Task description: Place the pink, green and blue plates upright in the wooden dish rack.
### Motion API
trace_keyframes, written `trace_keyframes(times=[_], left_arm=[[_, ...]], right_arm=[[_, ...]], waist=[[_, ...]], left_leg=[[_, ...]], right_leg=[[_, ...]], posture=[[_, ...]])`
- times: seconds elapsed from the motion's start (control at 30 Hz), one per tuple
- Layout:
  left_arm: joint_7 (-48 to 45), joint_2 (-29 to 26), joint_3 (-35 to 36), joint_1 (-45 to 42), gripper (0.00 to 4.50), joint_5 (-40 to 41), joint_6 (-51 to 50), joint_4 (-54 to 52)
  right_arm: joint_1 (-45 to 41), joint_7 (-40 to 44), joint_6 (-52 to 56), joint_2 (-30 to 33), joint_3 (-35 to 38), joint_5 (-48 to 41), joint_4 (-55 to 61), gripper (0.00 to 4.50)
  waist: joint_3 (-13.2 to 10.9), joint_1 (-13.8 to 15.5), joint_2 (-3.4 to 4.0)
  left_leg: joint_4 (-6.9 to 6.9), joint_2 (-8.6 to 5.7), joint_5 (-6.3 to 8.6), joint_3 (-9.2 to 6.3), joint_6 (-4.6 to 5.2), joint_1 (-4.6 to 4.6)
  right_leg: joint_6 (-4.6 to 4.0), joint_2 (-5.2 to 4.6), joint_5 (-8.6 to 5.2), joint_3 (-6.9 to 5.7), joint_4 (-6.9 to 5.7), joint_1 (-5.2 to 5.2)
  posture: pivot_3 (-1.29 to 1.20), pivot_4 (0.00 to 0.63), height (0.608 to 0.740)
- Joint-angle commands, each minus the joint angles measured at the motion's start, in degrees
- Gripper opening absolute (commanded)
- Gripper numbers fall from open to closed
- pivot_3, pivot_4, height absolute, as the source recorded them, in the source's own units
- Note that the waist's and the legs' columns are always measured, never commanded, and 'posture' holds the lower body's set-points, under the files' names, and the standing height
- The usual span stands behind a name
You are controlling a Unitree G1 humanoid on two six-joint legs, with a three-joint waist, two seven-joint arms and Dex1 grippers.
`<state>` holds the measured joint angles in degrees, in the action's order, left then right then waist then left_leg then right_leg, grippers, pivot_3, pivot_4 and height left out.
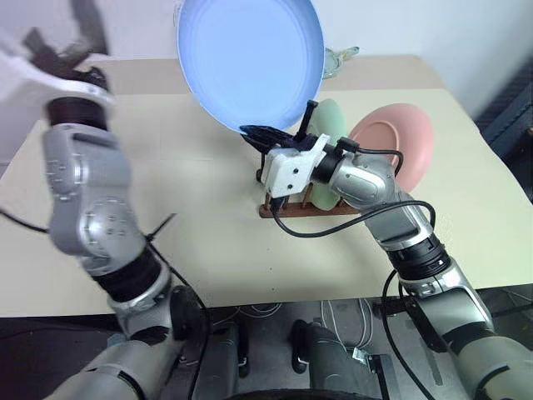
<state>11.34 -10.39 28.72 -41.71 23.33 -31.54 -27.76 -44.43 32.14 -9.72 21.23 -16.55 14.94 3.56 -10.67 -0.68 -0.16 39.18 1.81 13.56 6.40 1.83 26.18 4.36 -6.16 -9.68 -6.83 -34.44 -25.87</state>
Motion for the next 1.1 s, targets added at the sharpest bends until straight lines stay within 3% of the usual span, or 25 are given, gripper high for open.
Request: trace_keyframes(times=[0.03,0.23,0.33,0.47,0.67,0.87,1.1], left_arm=[[-5.3,-7.2,-1.7,5.7,4.48,-3.7,0.5,3.7],[-19.6,-14.2,-7.3,18.2,4.48,-2.5,2.5,7.1],[-29.3,-16.7,-12.8,26.2,4.48,-2.2,5.5,5.1],[-37.7,-17.6,-17.2,33.2,4.48,-0.7,8.6,3.6],[-43.1,-17.3,-19.9,37.7,4.48,0.4,10.0,4.2],[-46.3,-17.4,-19.8,38.9,4.48,1.6,10.6,3.8],[-46.0,-17.2,-19.7,39.1,4.48,1.3,10.7,3.6]], right_arm=[[-2.7,2.3,6.0,-3.1,5.2,-11.7,7.1,0.0],[-3.9,5.4,25.2,-6.0,12.7,-36.2,17.3,0.0],[-3.5,2.3,38.9,-6.2,17.8,-53.1,22.7,0.0],[-1.2,-6.6,49.6,-7.4,21.7,-66.8,26.0,0.0],[3.6,-22.0,57.1,-10.6,24.1,-84.4,27.6,0.0],[5.6,-33.1,56.9,-11.5,25.6,-93.4,24.0,0.0],[5.9,-39.1,56.2,-11.3,25.5,-98.9,20.8,0.0]], waist=[[0.0,-0.1,0.0],[0.0,0.2,-0.04],[0.0,0.0,-0.02],[0.0,-0.1,-0.01],[0.1,-0.1,0.07],[0.1,0.0,0.09],[0.1,-0.1,0.11]], left_leg=[[0.0,0.01,-0.02,0.0,-0.03,-0.02],[0.0,0.13,0.0,-0.06,-0.06,-0.05],[-0.02,0.13,0.06,-0.07,-0.01,-0.05],[-0.1,0.18,0.29,-0.03,0.06,-0.05],[-0.11,0.36,0.24,0.07,-0.05,0.06],[-0.1,0.48,0.23,0.18,-0.02,0.14],[-0.1,0.58,0.15,0.26,0.12,0.13]], right_leg=[[0.0,0.0,0.0,0.0,-0.02,0.02],[-0.04,-0.01,0.0,0.02,0.0,0.06],[-0.08,-0.05,0.01,0.02,0.05,0.05],[-0.34,-0.08,-0.01,0.03,0.04,-0.09],[-0.61,0.06,0.13,0.09,0.05,-0.32],[-0.64,0.22,0.15,0.18,0.08,-0.43],[-0.65,0.3,0.16,0.23,0.1,-0.46]], posture=[[0.0,0.15,0.74],[0.0,0.15,0.74],[0.0,0.15,0.74],[0.0,0.15,0.74],[0.0,0.15,0.74],[0.0,0.15,0.74],[0.0,0.15,0.74]])
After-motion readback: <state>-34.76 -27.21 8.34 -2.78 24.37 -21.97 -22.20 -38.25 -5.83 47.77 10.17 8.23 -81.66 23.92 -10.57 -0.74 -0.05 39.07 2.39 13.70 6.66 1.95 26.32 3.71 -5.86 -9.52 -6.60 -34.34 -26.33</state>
